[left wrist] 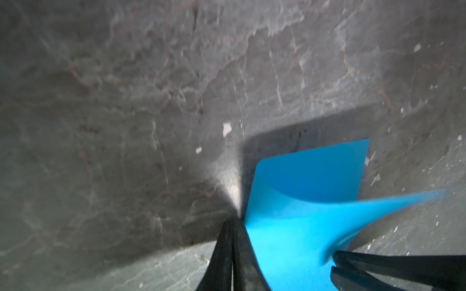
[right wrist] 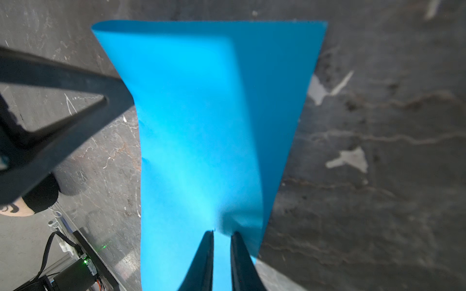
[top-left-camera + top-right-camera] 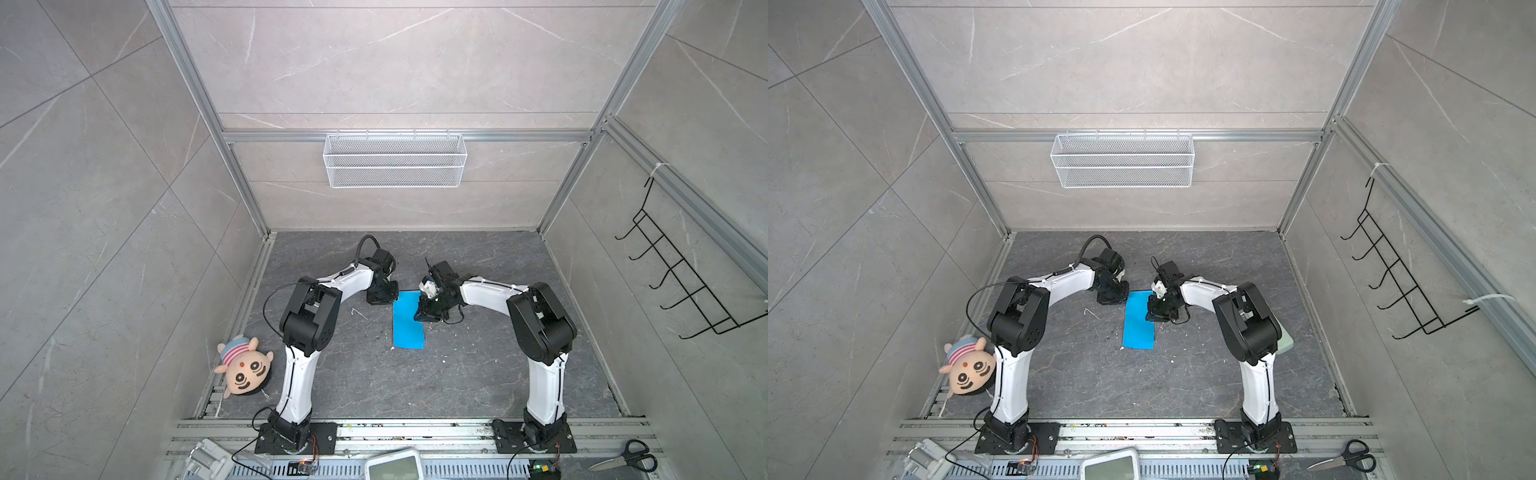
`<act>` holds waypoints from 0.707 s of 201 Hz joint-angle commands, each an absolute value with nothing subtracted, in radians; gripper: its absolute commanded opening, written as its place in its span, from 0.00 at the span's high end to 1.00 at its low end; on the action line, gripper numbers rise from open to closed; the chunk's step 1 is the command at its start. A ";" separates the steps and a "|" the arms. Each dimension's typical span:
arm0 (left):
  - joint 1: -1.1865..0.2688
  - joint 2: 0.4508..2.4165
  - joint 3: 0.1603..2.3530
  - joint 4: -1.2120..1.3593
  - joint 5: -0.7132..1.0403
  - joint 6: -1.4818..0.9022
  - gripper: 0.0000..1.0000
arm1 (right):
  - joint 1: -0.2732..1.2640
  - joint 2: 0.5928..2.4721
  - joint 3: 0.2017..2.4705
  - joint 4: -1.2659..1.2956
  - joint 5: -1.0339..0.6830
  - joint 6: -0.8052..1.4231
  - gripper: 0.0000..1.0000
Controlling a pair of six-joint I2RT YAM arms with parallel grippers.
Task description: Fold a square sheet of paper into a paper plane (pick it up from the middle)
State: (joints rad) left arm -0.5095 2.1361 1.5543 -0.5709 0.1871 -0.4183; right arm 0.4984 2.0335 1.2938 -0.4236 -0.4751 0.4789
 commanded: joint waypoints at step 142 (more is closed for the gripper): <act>-0.504 2.099 1.519 -0.410 0.341 -0.482 0.90 | 0.512 2.151 1.217 -0.466 -0.295 0.492 0.82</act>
